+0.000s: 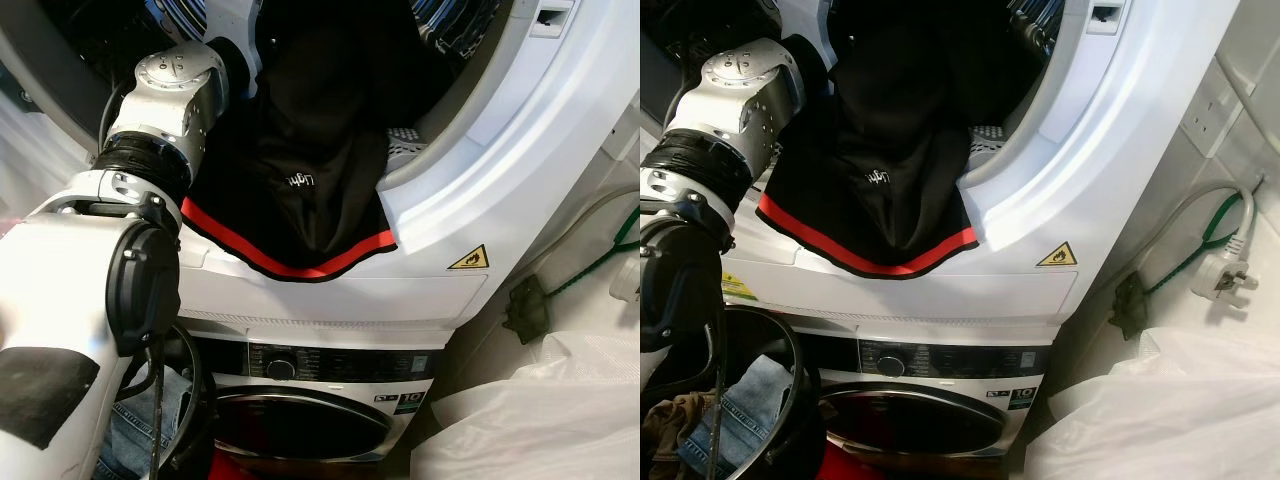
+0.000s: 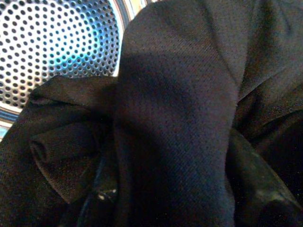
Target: Clothes washing
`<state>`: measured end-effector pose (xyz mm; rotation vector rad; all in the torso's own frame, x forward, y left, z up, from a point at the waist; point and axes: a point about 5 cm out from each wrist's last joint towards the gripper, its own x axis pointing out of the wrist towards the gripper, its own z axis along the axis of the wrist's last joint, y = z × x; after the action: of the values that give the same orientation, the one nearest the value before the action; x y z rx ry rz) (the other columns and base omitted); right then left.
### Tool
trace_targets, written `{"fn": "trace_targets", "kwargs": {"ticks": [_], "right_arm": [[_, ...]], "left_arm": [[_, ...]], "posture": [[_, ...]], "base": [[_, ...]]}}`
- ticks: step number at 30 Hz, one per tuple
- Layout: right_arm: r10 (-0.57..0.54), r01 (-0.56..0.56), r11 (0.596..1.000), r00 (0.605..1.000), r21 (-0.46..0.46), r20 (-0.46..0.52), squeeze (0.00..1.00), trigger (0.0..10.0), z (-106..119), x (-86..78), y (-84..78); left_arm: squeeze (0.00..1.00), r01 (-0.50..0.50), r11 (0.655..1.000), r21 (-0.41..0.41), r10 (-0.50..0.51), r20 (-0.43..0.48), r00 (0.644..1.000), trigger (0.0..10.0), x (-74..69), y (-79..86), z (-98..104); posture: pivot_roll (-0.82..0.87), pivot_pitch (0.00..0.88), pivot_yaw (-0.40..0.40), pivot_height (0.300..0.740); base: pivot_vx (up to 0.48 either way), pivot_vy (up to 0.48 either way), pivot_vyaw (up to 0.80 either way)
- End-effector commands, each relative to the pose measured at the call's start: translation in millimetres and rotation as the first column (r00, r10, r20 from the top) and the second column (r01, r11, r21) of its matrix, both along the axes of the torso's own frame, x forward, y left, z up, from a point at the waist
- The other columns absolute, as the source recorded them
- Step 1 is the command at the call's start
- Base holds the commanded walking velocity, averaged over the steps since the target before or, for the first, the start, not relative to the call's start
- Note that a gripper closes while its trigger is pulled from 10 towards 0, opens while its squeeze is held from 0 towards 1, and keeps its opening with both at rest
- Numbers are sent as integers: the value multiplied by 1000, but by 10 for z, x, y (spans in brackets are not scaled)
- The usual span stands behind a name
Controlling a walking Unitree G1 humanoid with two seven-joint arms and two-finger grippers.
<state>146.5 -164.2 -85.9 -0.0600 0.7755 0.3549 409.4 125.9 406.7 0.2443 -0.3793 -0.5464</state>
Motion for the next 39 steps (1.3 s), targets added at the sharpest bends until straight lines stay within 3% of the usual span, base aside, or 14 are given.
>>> {"fn": "trace_targets", "kwargs": {"ticks": [1, 11, 21, 32, 39], "right_arm": [[-10, 10, 1000, 1000, 0, -30, 0, 10000, -33, -53, 6], [-15, 15, 1000, 999, 12, -40, 0, 10000, -43, -38, 85], [-7, 8, 1000, 999, 18, -43, 0, 10000, -40, -3, 137], [-10, 12, 999, 999, 30, -42, 0, 10000, -33, 41, 209], [-9, 11, 1000, 999, 30, -48, 0, 10000, -33, 55, 211]], "left_arm": [[1000, 8, 996, 94, 5, -137, 991, 10000, 73, 24, -329], [1000, 41, 984, 173, -26, -88, 996, 10000, 11, 67, -132], [1000, 21, 996, 85, -17, -39, 999, 10000, -52, 185, 125], [1000, 54, 984, 170, -51, -26, 998, 10000, -127, 288, 248], [1000, 131, 969, 211, -128, -28, 991, 10000, -212, 395, 324]], "posture": [[-144, 129, -1, 740], [-102, 138, 10, 740], [-70, 141, 11, 740], [-49, 134, 16, 740], [-30, 126, 18, 740]], "base": [[0, 0, 0], [0, 0, 0], [0, 0, 0], [0, 0, 0], [0, 0, 0]]}}
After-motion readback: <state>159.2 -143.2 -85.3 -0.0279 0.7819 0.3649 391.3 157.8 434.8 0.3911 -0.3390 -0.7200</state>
